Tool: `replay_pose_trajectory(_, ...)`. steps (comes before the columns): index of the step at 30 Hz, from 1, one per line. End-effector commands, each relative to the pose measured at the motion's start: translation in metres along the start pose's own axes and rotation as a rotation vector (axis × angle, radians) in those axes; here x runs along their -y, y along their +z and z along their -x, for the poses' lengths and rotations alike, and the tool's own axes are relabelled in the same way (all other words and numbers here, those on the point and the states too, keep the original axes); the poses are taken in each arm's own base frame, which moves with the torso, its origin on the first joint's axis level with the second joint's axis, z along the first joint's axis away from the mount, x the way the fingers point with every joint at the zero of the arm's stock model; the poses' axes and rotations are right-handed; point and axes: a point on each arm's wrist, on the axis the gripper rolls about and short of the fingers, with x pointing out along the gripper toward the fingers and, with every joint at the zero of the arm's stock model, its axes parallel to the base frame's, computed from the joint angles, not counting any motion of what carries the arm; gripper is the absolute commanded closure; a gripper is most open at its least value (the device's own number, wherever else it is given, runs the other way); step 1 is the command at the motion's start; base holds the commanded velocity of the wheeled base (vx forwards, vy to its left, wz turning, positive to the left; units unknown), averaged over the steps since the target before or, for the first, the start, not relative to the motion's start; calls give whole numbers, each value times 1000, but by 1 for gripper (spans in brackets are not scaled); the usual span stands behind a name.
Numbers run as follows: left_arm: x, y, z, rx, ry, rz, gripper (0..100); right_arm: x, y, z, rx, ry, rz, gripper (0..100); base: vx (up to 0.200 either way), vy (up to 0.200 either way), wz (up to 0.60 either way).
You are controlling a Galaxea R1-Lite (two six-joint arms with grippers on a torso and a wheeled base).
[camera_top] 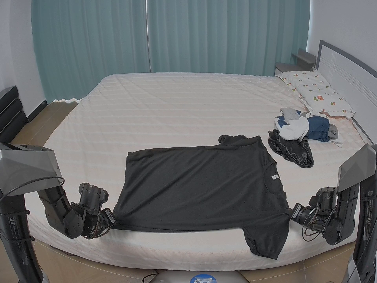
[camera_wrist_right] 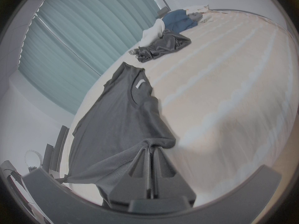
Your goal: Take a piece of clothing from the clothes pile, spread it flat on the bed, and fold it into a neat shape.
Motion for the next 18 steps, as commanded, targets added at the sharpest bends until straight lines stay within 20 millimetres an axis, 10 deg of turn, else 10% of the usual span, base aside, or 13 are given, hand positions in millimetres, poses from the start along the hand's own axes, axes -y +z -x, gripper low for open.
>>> replay_pose_trajectory(1, 0, 3, -2, 4, -24, 35, 100, -7, 13, -4, 63, 44, 10, 100, 0, 0, 0)
replay_pose_trajectory(7, -1, 3, -4, -31, -50, 40, 100, -11, 13, -20, 51, 61, 28, 100, 0, 0, 0)
replay_pose_trajectory(8, -1, 2, -6, -36, -49, 40, 100, -10, 11, -26, 38, 57, 30, 0, 0, 0, 0)
replay_pose_trajectory(18, 0, 2, -10, -51, -60, 70, 100, -4, 22, -14, 92, 56, 1, 0, 0, 0, 0)
